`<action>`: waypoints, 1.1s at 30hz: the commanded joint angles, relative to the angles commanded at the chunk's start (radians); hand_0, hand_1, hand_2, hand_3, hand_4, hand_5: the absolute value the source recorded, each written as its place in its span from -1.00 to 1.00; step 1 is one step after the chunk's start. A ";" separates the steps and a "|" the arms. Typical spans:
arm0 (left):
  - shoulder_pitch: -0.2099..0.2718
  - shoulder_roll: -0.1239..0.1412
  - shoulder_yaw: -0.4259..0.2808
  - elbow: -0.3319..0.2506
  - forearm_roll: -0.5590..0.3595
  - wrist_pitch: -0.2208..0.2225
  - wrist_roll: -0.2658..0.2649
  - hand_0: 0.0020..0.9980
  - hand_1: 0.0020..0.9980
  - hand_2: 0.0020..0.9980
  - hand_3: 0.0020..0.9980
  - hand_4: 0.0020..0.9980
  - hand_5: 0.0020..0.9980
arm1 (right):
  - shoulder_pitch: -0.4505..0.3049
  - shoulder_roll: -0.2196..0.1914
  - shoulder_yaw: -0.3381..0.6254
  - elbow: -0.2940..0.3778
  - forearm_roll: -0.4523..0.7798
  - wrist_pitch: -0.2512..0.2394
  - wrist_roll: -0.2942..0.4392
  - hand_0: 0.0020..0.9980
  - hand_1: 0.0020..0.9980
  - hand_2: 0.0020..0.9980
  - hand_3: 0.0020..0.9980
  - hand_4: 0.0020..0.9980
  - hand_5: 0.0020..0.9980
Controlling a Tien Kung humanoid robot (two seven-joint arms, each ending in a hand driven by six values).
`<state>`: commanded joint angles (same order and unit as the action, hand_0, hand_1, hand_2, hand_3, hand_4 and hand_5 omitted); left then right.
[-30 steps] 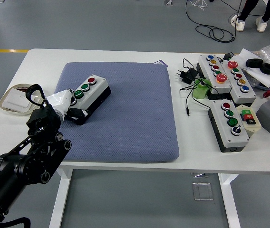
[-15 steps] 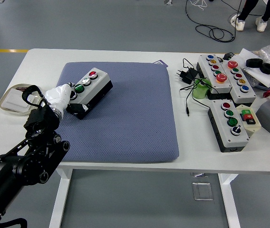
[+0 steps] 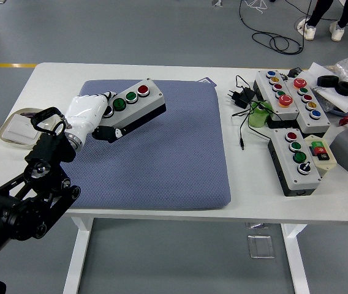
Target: Pick up the button,place it on the desk,press the button,press the button
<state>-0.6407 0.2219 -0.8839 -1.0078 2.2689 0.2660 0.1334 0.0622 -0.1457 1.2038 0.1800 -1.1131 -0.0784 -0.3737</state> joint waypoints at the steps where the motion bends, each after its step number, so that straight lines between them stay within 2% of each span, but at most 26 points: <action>1: -0.008 0.009 0.011 0.000 0.000 0.001 -0.020 -0.80 -0.93 -0.77 -0.47 -0.85 -1.00 | 0.000 0.000 0.000 0.000 0.000 0.000 0.000 0.37 0.33 0.53 0.20 -0.21 -0.57; 3: -0.036 0.036 0.049 0.008 0.000 -0.013 -0.101 -0.82 -0.94 -0.78 -0.47 -0.87 -1.00 | 0.001 0.000 -0.001 0.000 0.001 0.000 0.000 0.37 0.33 0.52 0.20 -0.21 -0.57; 7: -0.077 0.061 0.093 0.042 0.000 -0.060 -0.265 -0.82 -0.94 -0.78 -0.47 -0.87 -1.00 | 0.002 0.000 -0.005 0.000 0.000 0.000 -0.001 0.37 0.33 0.52 0.20 -0.21 -0.57; 9: -0.087 0.067 0.101 0.055 0.000 -0.070 -0.331 -0.80 -0.93 -0.78 -0.47 -0.85 -1.00 | 0.003 0.000 -0.006 0.000 -0.001 0.000 -0.001 0.37 0.33 0.53 0.20 -0.21 -0.57; 12: -0.101 0.073 0.113 0.070 0.000 -0.076 -0.395 -0.80 -0.93 -0.78 -0.47 -0.85 -1.00 | 0.003 0.000 -0.007 0.000 0.000 0.000 -0.001 0.37 0.33 0.53 0.20 -0.21 -0.57; 15: -0.131 0.083 0.162 0.088 0.000 -0.069 -0.455 -0.79 -0.93 -0.78 -0.47 -0.84 -1.00 | 0.004 0.000 -0.008 0.000 -0.006 0.000 -0.002 0.36 0.33 0.53 0.20 -0.22 -0.57; 22: -0.171 0.083 0.214 0.128 0.000 -0.066 -0.514 -0.77 -0.91 -0.77 -0.46 -0.80 -1.00 | 0.004 0.000 -0.010 0.000 -0.016 0.001 -0.003 0.35 0.33 0.52 0.20 -0.22 -0.57; 26: -0.187 0.077 0.234 0.163 0.000 -0.079 -0.539 -0.75 -0.90 -0.77 -0.46 -0.78 -1.00 | 0.005 0.001 -0.011 0.000 -0.022 0.002 -0.004 0.35 0.32 0.51 0.20 -0.22 -0.57; 30: -0.189 0.071 0.231 0.191 0.000 -0.117 -0.546 -0.75 -0.90 -0.77 -0.46 -0.78 -1.00 | 0.005 0.001 -0.013 0.000 -0.023 0.002 -0.004 0.35 0.32 0.51 0.20 -0.22 -0.57; 33: -0.182 0.067 0.221 0.208 0.000 -0.173 -0.523 -0.75 -0.90 -0.77 -0.46 -0.79 -1.00 | 0.004 0.001 -0.013 0.000 -0.030 0.003 -0.004 0.35 0.32 0.51 0.19 -0.22 -0.57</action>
<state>-0.8226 0.2892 -0.6633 -0.8001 2.2689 0.0931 -0.3898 0.0664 -0.1446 1.1903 0.1800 -1.1430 -0.0759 -0.3778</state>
